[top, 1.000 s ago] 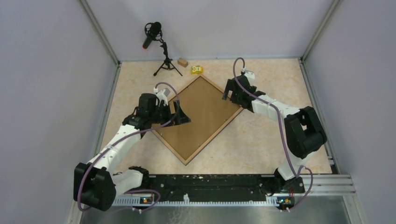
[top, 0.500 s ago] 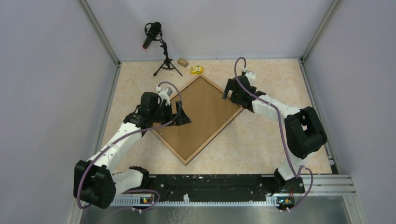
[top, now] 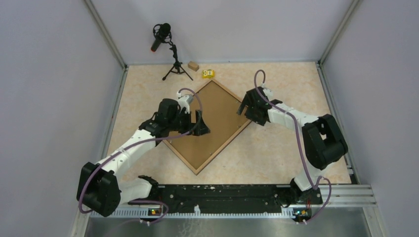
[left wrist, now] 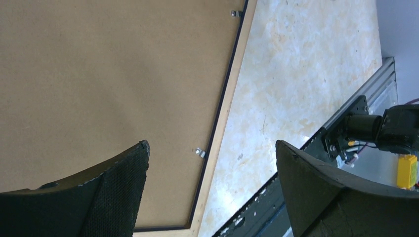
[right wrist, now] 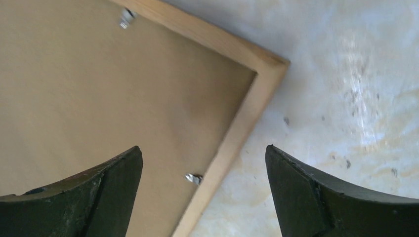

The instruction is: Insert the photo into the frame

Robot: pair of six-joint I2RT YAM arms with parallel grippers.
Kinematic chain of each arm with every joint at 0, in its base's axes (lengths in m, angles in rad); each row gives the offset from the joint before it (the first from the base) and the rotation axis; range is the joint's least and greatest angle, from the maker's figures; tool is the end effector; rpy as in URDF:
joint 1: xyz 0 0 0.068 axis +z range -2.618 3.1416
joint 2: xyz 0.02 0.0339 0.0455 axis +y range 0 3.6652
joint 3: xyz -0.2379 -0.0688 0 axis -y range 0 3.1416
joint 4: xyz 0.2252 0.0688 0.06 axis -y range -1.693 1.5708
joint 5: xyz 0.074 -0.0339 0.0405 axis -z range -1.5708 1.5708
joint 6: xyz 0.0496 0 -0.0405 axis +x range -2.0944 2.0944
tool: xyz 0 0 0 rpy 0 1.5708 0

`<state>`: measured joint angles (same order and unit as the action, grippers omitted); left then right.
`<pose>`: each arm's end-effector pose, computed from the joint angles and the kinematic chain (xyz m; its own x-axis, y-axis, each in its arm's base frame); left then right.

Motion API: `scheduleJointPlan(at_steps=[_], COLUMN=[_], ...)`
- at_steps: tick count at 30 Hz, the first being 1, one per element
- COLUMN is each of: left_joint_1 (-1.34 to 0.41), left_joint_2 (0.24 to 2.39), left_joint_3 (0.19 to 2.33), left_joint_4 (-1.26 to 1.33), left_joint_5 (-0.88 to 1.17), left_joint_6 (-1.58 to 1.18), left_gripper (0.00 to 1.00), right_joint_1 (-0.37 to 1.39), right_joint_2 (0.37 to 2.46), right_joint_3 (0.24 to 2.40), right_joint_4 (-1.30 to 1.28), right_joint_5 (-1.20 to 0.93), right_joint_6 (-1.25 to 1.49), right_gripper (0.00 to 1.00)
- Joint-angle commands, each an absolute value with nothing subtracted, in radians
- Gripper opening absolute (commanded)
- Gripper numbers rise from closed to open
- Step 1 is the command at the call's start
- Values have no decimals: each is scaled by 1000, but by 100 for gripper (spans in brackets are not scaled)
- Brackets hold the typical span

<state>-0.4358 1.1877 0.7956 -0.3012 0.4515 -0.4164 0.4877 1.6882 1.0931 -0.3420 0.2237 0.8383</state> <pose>0.2205 -0.1266 0.2277 -0.8065 -0.0259 -0.5906 0.3913 0.7256 -0.5661 0.3059 0.1498 0.1746 -0.7295 0.4337 -0.5289 0.3013 0.8980 0.3207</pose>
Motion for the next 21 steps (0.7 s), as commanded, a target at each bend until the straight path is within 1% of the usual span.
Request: scheduleJointPlan(at_steps=[1,7,14,18,21], left_joint_1=[-445,-443,-444,-452,-468], left_joint_2=[1132,1154,1121,1151,1176], left_joint_3=[755,756,746,762,784], left_joint_4=[-181,-209,-170,-165,-209], left_joint_5=[393,521,612,729,737], left_joint_6=[-455,-448,-441,-436,-413], left_gripper=[98,98,99,98,98], right_joint_1=[484,483,483,483,483], right_joint_2=[1621,1626,1687,1723,1735], right_joint_3=[1017,971,966,966,964], right_joint_4=[-354,-331,-300,-313,-333], right_joint_5=[173,139,97,102,119], right_joint_6=[933,1009,1096,1151,1189], right_gripper=[89,78,71,62,57])
